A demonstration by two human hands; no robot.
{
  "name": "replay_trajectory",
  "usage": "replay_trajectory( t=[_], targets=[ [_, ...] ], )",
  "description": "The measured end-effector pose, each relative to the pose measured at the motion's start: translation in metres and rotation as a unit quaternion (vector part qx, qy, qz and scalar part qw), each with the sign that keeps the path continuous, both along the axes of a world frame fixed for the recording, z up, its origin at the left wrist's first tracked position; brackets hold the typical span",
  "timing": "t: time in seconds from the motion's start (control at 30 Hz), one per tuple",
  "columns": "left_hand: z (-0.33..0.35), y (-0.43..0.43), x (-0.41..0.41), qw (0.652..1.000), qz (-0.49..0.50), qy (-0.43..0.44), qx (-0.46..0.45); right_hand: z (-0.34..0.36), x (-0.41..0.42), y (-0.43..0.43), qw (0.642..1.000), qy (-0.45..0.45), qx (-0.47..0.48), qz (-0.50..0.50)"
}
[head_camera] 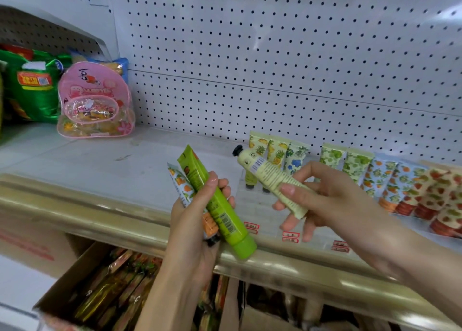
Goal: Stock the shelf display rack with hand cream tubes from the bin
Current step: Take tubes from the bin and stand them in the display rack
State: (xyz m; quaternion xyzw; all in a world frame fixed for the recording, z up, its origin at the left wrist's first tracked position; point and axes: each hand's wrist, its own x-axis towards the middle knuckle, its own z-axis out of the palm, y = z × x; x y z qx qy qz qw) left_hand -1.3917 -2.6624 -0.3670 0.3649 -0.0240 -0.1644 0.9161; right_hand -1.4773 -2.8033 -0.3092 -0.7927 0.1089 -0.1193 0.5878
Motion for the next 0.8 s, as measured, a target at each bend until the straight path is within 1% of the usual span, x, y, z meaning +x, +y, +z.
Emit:
replay_trajectory(
  t=[0.1,0.2,0.33,0.43,0.63,0.8],
  targets=[
    [-0.003,0.002,0.001,1.0,-0.018,-0.009,0.012,0.003,-0.003,-0.005,0.999,-0.035,-0.033,-0.003],
    [-0.002,0.004,0.0,0.999,-0.029,-0.026,0.022,0.0,-0.002,-0.007,0.997,-0.062,-0.042,-0.002],
    [-0.002,0.005,0.0,0.999,-0.026,-0.03,0.034,-0.007,0.002,-0.011,0.994,-0.105,-0.043,0.002],
    [-0.004,0.006,0.0,0.998,-0.013,-0.033,0.046,-0.007,0.004,-0.012,0.989,-0.129,-0.063,0.017],
    [-0.005,0.007,0.002,0.996,-0.002,-0.045,0.072,0.0,0.006,-0.012,0.986,-0.145,-0.078,0.035],
    [-0.005,0.009,0.002,0.996,0.006,-0.062,0.069,-0.001,0.006,-0.011,0.987,-0.139,-0.069,0.026]
  ],
)
